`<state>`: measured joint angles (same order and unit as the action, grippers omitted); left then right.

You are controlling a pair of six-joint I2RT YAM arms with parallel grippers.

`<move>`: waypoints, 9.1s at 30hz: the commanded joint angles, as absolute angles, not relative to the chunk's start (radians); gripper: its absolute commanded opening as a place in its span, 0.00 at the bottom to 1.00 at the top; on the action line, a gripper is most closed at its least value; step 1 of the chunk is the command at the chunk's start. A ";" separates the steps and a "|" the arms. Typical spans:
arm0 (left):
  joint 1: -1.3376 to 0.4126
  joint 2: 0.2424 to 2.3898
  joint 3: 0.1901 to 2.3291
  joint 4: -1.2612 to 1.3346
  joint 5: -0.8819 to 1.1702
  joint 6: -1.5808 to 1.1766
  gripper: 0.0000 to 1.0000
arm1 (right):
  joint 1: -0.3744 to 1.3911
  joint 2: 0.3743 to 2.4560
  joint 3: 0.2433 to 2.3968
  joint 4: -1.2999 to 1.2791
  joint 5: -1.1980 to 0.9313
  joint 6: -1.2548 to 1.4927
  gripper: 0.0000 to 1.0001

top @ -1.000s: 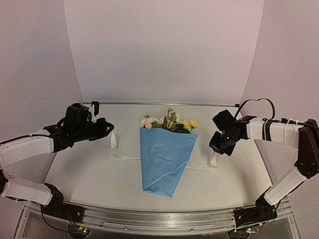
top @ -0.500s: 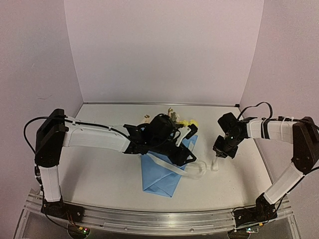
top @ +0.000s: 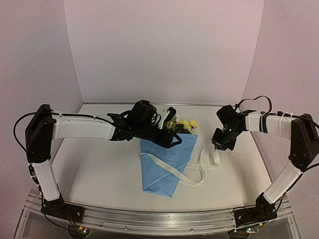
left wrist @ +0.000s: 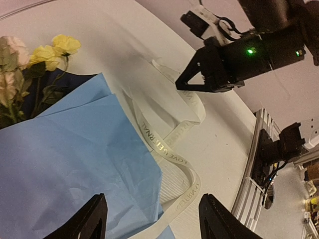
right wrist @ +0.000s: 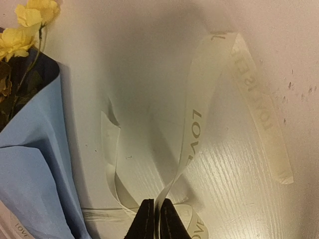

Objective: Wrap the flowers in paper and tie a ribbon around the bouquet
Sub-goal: Place the right side of the ribbon on the folded bouquet, then pick up the ribbon from the folded bouquet, then cross the ribbon over the folded bouquet.

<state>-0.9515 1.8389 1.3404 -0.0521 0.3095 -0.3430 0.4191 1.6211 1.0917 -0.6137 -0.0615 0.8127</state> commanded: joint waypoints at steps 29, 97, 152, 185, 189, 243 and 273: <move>-0.711 1.895 1.283 0.236 0.672 -0.715 0.62 | 0.617 1.764 1.457 -0.517 -0.315 0.575 0.08; -0.895 2.220 1.868 -0.569 0.310 -0.336 0.00 | 0.814 1.657 0.943 -0.597 -0.009 0.684 0.00; -0.912 1.851 1.341 -0.238 0.619 -0.099 0.00 | 0.706 1.658 1.307 -0.697 -0.121 0.856 0.69; -0.922 1.856 1.294 -0.225 0.577 -0.144 0.01 | 0.669 1.808 1.241 -0.458 -0.052 0.895 0.00; -0.922 1.853 1.292 -0.219 0.579 -0.147 0.02 | 0.669 1.773 1.245 -0.481 -0.027 0.860 0.00; -0.859 1.561 0.863 -0.282 0.466 -0.446 0.61 | 0.603 1.740 1.266 -0.675 -0.131 0.668 0.26; -0.884 1.785 1.154 -0.273 0.540 -0.495 0.00 | 0.760 1.638 1.106 -0.672 0.030 0.614 0.45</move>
<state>-0.8791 1.7817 1.0789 -0.2726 0.4908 -0.4905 0.7628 1.5635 1.0196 -0.6818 -0.0226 0.6260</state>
